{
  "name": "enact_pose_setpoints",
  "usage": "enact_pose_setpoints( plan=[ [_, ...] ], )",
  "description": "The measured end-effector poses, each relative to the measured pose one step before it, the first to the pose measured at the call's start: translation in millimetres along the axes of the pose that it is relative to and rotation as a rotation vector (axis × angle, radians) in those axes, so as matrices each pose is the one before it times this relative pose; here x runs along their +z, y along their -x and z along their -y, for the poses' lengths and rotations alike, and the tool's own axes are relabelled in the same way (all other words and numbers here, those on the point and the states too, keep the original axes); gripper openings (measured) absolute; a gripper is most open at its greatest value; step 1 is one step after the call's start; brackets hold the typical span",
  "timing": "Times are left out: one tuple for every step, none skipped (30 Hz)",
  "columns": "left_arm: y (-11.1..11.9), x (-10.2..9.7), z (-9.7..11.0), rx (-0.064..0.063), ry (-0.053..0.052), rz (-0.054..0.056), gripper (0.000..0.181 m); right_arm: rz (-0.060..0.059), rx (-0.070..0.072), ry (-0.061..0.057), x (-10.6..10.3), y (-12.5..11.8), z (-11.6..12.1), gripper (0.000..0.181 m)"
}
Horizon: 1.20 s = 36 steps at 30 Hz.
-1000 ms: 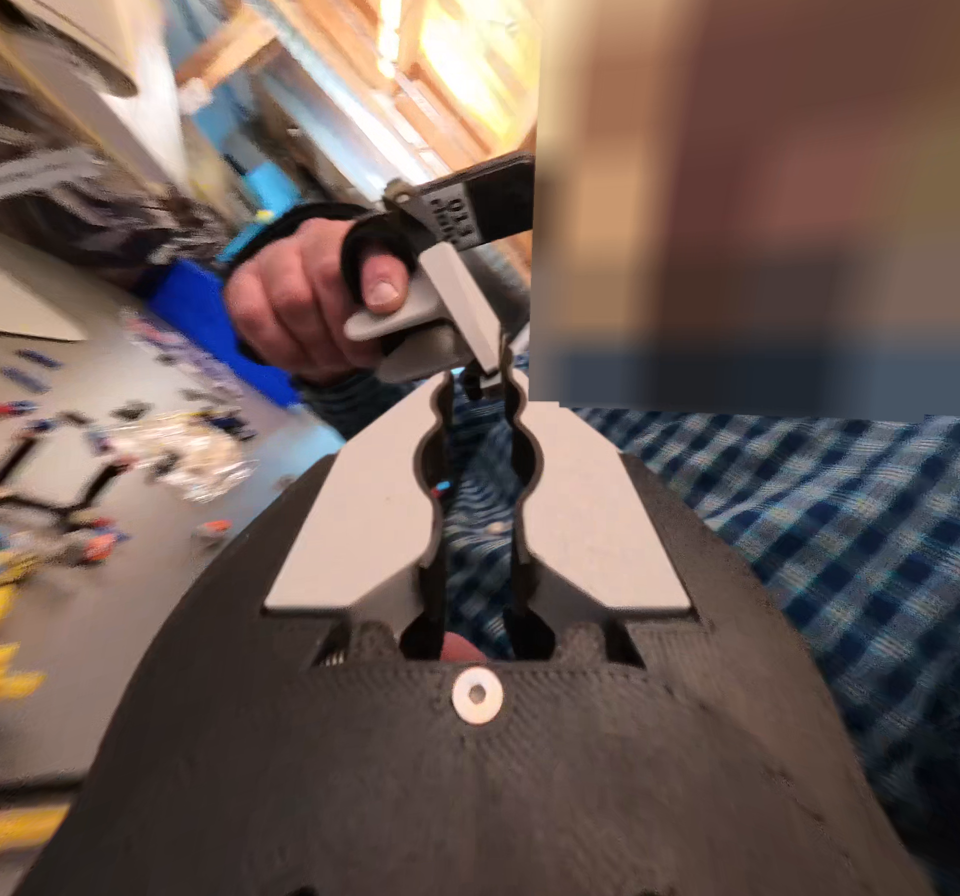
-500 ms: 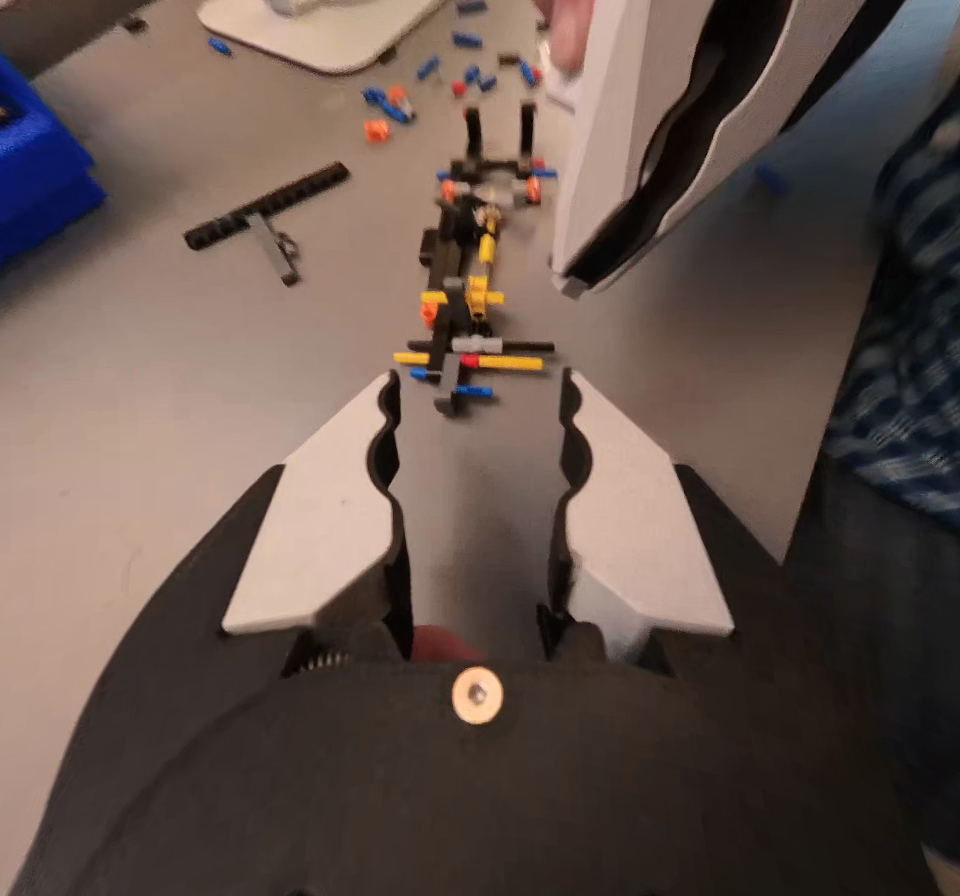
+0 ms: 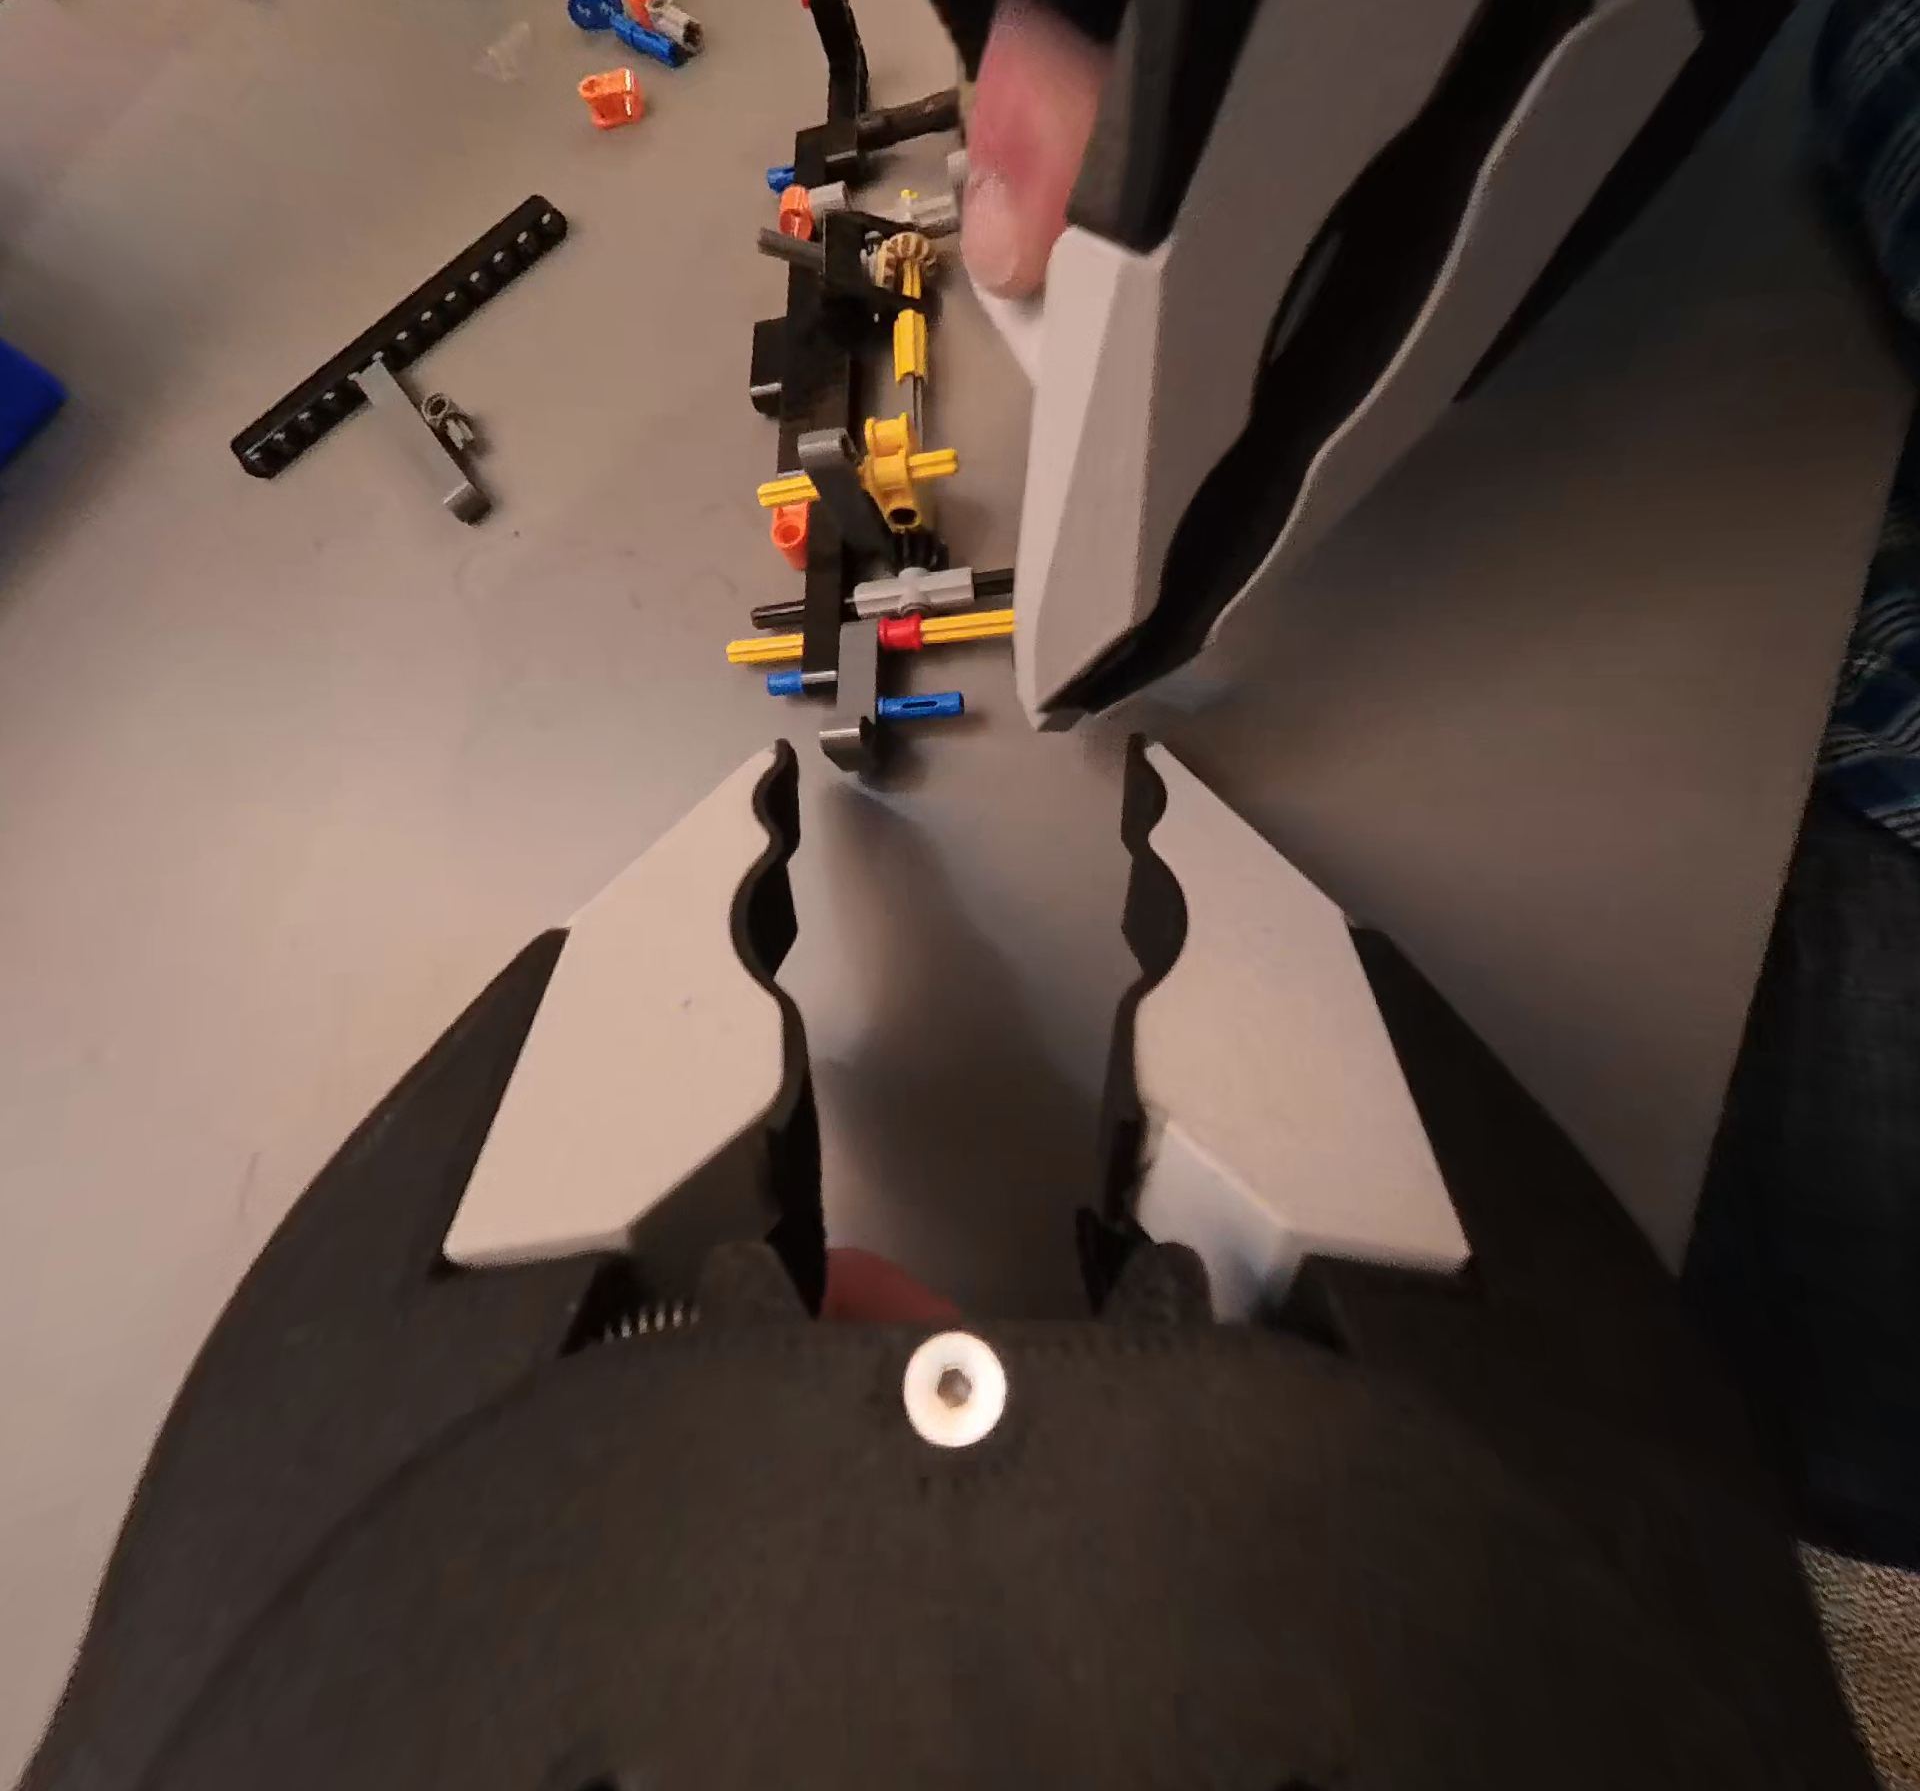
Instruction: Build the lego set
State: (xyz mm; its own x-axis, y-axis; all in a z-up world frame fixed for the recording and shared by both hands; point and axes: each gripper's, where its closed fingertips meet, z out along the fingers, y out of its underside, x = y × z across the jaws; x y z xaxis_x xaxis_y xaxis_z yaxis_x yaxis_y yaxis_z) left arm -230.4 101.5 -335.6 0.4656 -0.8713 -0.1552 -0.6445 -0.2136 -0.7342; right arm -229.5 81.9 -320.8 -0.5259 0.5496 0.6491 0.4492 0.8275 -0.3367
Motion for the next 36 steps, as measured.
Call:
enact_pose_setpoints(
  plan=[
    [0.71,0.58,0.40,-0.0002,-0.0001,0.0005,0.061,0.0095,0.0215,0.0044,1.76,-0.61,-1.51,0.005],
    [0.33,0.63,0.49,0.0018,-0.0004,-0.0022,0.060,0.0096,0.0238,0.0056,2.20,-0.13,-1.62,0.005],
    [0.06,0.86,0.95,0.0062,-0.0017,-0.0012,0.060,0.0201,0.0243,0.0041,2.35,1.74,-1.23,0.005],
    [-0.16,1.06,0.96,0.0054,-0.0012,-0.0023,0.059,0.0129,0.0181,0.0022,1.98,1.02,-0.81,0.005],
    [-0.80,0.61,0.77,0.0041,-0.0006,-0.0062,0.057,0.0040,0.0192,0.0038,1.09,-0.62,-1.01,0.005],
    [0.02,0.35,0.04,-0.0001,0.0008,-0.0022,0.055,0.0089,0.0226,0.0009,0.26,-0.35,-0.79,0.005],
    [0.49,0.29,-0.02,-0.0018,0.0008,0.0017,0.055,0.0069,0.0201,0.0000,0.14,-0.36,-0.50,0.005],
    [-0.32,0.17,0.24,0.0046,-0.0008,0.0009,0.053,0.0084,0.0238,-0.0004,0.35,0.06,-0.31,0.005],
    [-0.52,-0.08,0.35,0.0053,-0.0013,-0.0002,0.052,0.0118,0.0302,-0.0025,0.45,0.20,-0.44,0.005],
    [0.29,0.12,-0.12,-0.0040,0.0009,-0.0010,0.052,0.0174,0.0355,-0.0037,0.45,0.35,-0.58,0.005],
    [0.03,0.39,-0.11,-0.0055,0.0013,-0.0042,0.053,0.0235,0.0420,-0.0045,0.64,0.47,-0.62,0.005],
    [-0.19,0.34,0.23,-0.0033,0.0003,-0.0061,0.054,0.0234,0.0386,-0.0096,0.46,0.18,-0.05,0.005],
    [-0.30,0.70,0.41,-0.0030,0.0007,-0.0069,0.055,0.0166,0.0246,-0.0151,0.05,-0.54,1.04,0.005],
    [-0.73,0.71,0.30,-0.0019,0.0008,-0.0098,0.056,0.0159,0.0190,-0.0097,0.25,-0.62,0.51,0.005],
    [-0.46,0.79,0.56,-0.0002,0.0007,-0.0074,0.055,0.0146,0.0171,-0.0036,0.67,-1.05,-0.17,0.005],
    [0.32,0.81,0.51,0.0000,0.0003,-0.0005,0.054,0.0079,0.0127,-0.0010,0.77,-1.85,-0.65,0.005],
    [-0.01,0.58,0.55,0.0027,0.0001,-0.0003,0.051,0.0070,0.0122,-0.0027,0.58,-1.83,-0.10,0.005],
    [0.90,0.47,0.40,0.0013,0.0004,0.0057,0.051,0.0152,0.0121,0.0002,0.44,-0.24,-0.24,0.005],
    [0.25,0.14,-0.03,-0.0039,0.0006,-0.0004,0.050,0.0160,0.0123,0.0021,0.27,0.04,-0.36,0.005],
    [0.37,0.03,0.00,-0.0004,0.0002,0.0022,0.050,0.0125,0.0135,0.0038,-0.11,-0.29,-0.46,0.005],
    [0.72,0.03,-0.02,0.0014,0.0000,0.0077,0.049,0.0075,0.0085,0.0012,0.00,-0.31,-0.21,0.005],
    [0.27,-0.19,-0.13,0.0012,0.0004,0.0038,0.048,0.0109,0.0145,-0.0019,-0.11,0.34,-0.09,0.005],
    [0.04,-0.03,0.00,0.0033,-0.0004,0.0032,0.047,0.0142,0.0198,-0.0012,-0.25,0.27,-0.39,0.005],
    [0.06,0.09,0.28,0.0061,-0.0012,0.0057,0.045,0.0119,0.0217,-0.0011,-0.29,-0.31,-0.46,0.005],
    [-0.41,-0.04,0.01,0.0049,0.0001,0.0011,0.043,0.0031,0.0157,-0.0005,-0.23,-1.20,-0.25,0.006],
    [-0.31,0.04,-0.22,0.0035,0.0017,0.0007,0.038,-0.0054,-0.0019,0.0024,-0.34,-1.75,-0.13,0.007],
    [0.65,0.11,-0.25,-0.0021,0.0018,0.0033,0.037,-0.0016,-0.0180,0.0056,-0.49,-0.59,-0.28,0.007],
    [0.57,0.12,-0.04,-0.0032,0.0005,0.0022,0.037,-0.0059,-0.0229,0.0045,-0.53,-0.98,-0.08,0.007],
    [1.14,-0.04,-0.16,-0.0051,0.0013,0.0052,0.036,-0.0039,-0.0185,0.0015,-0.29,-0.75,-0.05,0.007],
    [0.31,0.05,-0.19,-0.0036,0.0013,-0.0004,0.036,0.0024,-0.0071,-0.0014,0.09,0.00,-0.28,0.007],
    [0.04,0.08,-0.06,-0.0029,0.0002,-0.0020,0.036,0.0056,-0.0004,-0.0034,-0.04,0.10,-0.34,0.007],
    [-0.12,-0.03,0.01,-0.0024,0.0001,-0.0029,0.035,0.0074,0.0036,-0.0028,-0.32,0.18,-0.38,0.007],
    [0.05,0.22,-0.10,-0.0027,0.0006,-0.0023,0.035,0.0076,0.0088,-0.0021,-0.88,-0.21,-0.58,0.007],
    [0.39,0.06,-0.02,-0.0040,0.0008,-0.0003,0.034,0.0053,0.0104,-0.0028,-1.08,-0.50,-0.46,0.007],
    [0.42,0.01,0.01,-0.0031,0.0003,0.0006,0.034,0.0051,0.0090,-0.0020,-1.21,-0.32,-0.88,0.008],
    [0.08,-0.02,0.03,0.0004,-0.0003,0.0010,0.034,0.0050,0.0042,0.0033,-0.77,0.09,-1.81,0.009]
  ],
)
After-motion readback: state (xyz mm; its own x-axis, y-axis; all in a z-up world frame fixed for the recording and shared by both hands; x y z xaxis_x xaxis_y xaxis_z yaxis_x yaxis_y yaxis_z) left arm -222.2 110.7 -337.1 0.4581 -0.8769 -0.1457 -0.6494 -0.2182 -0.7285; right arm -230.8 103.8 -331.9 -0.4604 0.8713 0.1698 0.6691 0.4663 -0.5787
